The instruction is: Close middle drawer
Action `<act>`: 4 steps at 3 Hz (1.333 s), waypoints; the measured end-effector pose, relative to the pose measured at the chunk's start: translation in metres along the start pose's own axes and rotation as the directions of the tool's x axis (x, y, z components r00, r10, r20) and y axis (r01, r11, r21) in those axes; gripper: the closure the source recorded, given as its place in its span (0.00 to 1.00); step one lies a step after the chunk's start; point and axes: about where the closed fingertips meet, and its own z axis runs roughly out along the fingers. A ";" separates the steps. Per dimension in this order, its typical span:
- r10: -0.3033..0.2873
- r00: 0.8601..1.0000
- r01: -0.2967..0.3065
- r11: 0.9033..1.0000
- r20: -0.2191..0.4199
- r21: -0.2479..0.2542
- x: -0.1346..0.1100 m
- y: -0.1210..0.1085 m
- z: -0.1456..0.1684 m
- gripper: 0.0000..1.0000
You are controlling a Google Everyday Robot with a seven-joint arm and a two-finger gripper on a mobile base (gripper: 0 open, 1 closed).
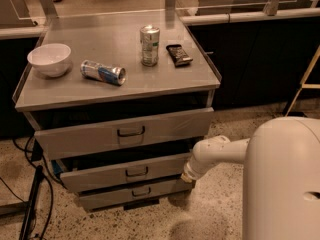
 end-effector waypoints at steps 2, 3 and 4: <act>0.000 1.000 0.000 1.000 0.008 0.012 -0.004 -0.007 0.003 1.00; -0.005 1.000 0.005 1.000 0.021 0.027 -0.009 -0.012 0.000 1.00; -0.023 0.999 0.022 0.999 0.029 0.048 -0.020 -0.017 -0.003 1.00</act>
Offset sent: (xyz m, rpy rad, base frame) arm 0.0180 -0.0026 0.0016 0.0012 -0.0292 -0.0054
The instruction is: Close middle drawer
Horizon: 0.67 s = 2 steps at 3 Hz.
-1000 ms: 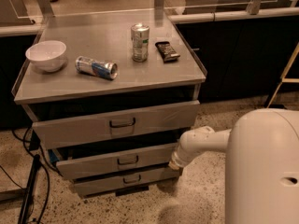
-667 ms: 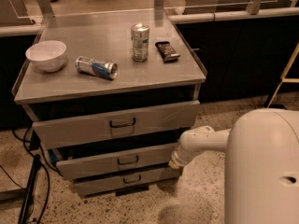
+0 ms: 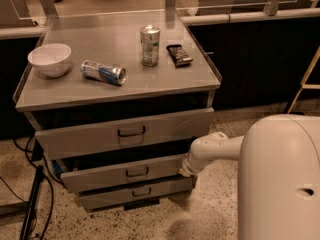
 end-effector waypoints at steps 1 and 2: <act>-0.014 1.000 0.014 1.000 0.001 0.011 -0.008 -0.004 0.001 1.00; -0.033 0.999 0.033 0.999 0.002 0.016 -0.015 -0.007 0.002 1.00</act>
Offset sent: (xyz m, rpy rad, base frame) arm 0.0239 0.0122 0.0085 -0.0223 -0.0385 0.0452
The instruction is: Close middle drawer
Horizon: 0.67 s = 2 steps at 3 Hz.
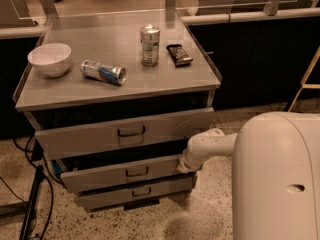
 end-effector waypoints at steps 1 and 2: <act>0.000 1.000 0.000 1.000 0.000 0.000 0.000 0.000 0.000 0.81; 0.000 1.000 0.000 1.000 0.000 0.000 0.000 0.000 0.000 0.58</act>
Offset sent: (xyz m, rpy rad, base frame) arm 0.0000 0.0000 0.0000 0.0000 0.0000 0.0000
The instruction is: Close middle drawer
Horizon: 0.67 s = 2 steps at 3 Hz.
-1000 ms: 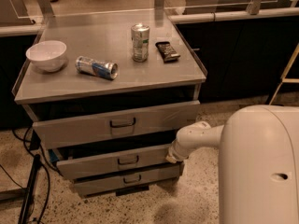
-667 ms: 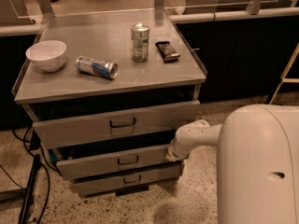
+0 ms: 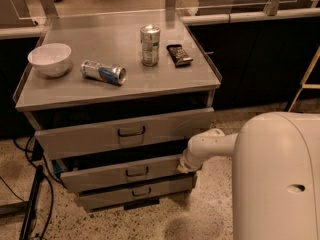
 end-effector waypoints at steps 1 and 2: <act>0.000 1.000 0.000 1.000 0.000 0.000 0.000 0.000 0.000 0.35; 0.000 1.000 0.000 1.000 0.000 0.000 0.000 0.000 0.000 0.12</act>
Offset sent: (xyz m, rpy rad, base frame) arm 0.0000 0.0000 0.0000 0.0000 0.0000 0.0000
